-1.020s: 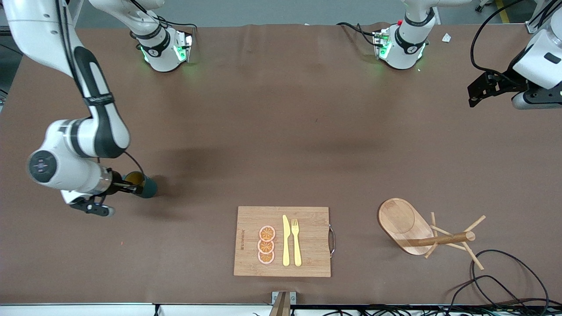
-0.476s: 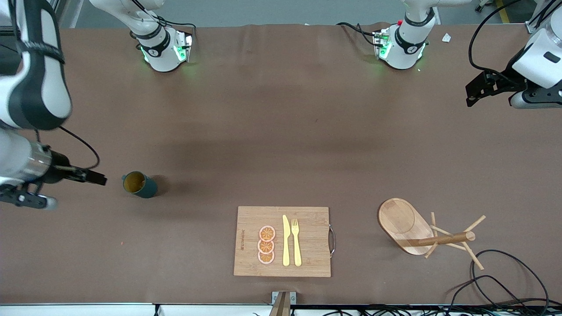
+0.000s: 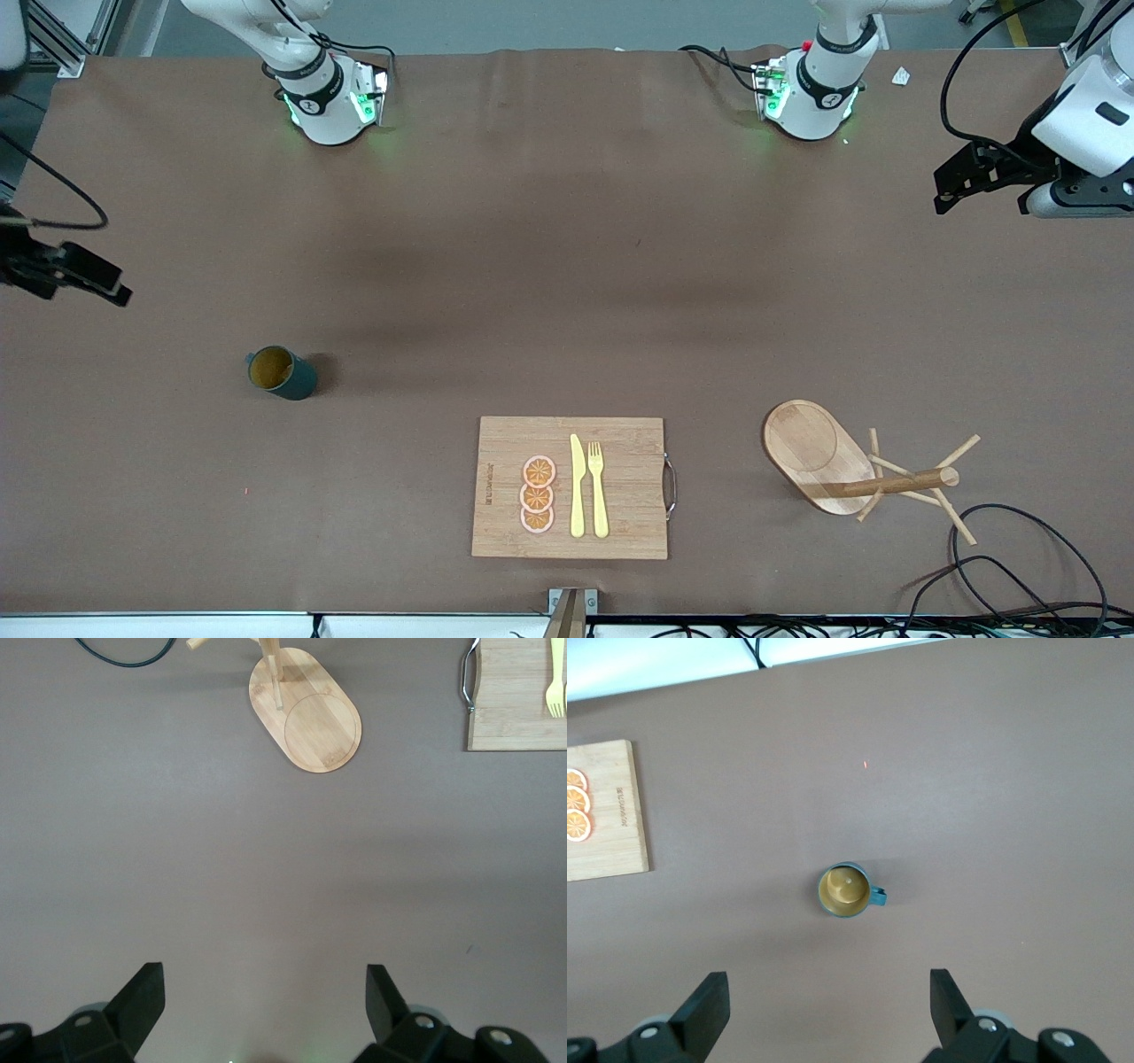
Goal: Transfer cup from left to right arm and place
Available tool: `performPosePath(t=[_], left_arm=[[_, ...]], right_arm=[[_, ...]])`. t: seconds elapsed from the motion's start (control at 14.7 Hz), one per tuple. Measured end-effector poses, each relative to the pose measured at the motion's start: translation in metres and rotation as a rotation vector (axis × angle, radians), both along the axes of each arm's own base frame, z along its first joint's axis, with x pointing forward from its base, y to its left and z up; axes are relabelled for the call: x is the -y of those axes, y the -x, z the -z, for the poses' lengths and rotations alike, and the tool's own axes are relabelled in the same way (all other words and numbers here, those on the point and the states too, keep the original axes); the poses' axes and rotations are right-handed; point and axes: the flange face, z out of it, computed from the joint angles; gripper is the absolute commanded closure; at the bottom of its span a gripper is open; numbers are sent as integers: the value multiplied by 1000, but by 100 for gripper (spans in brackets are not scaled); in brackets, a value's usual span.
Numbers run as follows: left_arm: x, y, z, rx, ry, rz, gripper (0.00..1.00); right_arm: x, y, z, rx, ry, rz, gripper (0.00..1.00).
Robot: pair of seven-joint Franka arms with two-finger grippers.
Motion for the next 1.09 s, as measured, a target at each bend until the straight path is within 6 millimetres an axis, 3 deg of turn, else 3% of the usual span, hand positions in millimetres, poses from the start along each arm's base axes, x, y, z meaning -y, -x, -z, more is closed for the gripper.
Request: performPosePath(t=[0.34, 1.09], left_arm=[[1, -3, -4, 9, 2, 1, 0], [4, -5, -5, 13, 3, 7, 0]], right_arm=[[5, 26, -24, -10, -1, 9, 0], [0, 36, -20, -23, -2, -1, 0]])
